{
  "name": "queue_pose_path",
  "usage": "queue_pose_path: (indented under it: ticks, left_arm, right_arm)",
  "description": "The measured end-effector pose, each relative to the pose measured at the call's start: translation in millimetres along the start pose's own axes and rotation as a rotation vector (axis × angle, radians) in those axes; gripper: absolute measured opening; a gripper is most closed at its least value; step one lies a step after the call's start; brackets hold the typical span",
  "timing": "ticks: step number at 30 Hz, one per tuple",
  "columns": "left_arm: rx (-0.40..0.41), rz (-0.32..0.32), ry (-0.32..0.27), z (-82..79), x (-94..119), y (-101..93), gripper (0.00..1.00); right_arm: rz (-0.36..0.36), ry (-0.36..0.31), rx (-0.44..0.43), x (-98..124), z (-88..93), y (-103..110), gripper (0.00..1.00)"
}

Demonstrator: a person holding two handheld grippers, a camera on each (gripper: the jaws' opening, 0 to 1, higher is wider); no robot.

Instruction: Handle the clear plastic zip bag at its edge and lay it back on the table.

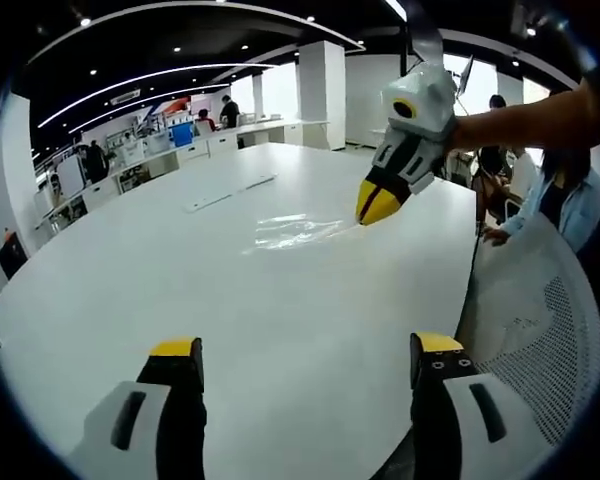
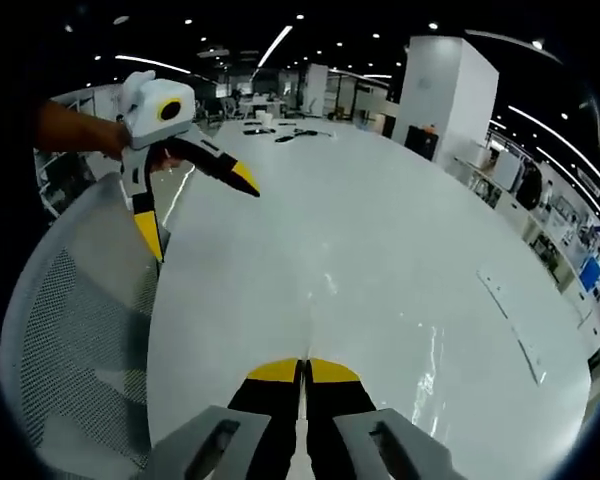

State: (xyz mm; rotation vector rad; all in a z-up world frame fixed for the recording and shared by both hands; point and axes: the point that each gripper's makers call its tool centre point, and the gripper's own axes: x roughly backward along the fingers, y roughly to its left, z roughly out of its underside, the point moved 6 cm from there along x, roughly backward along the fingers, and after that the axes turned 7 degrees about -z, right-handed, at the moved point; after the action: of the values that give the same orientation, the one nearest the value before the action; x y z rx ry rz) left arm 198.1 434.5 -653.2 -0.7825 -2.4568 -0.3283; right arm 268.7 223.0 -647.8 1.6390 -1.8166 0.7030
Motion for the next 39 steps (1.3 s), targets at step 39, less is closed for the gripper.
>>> queue_pose_path:
  ticks: [39]
  left_arm:
    - [-0.143,0.103,0.011,-7.2,-17.7,-0.5,0.68]
  right_arm:
    - [-0.119,-0.034,0.047,10.4,1.5,40.7,0.0]
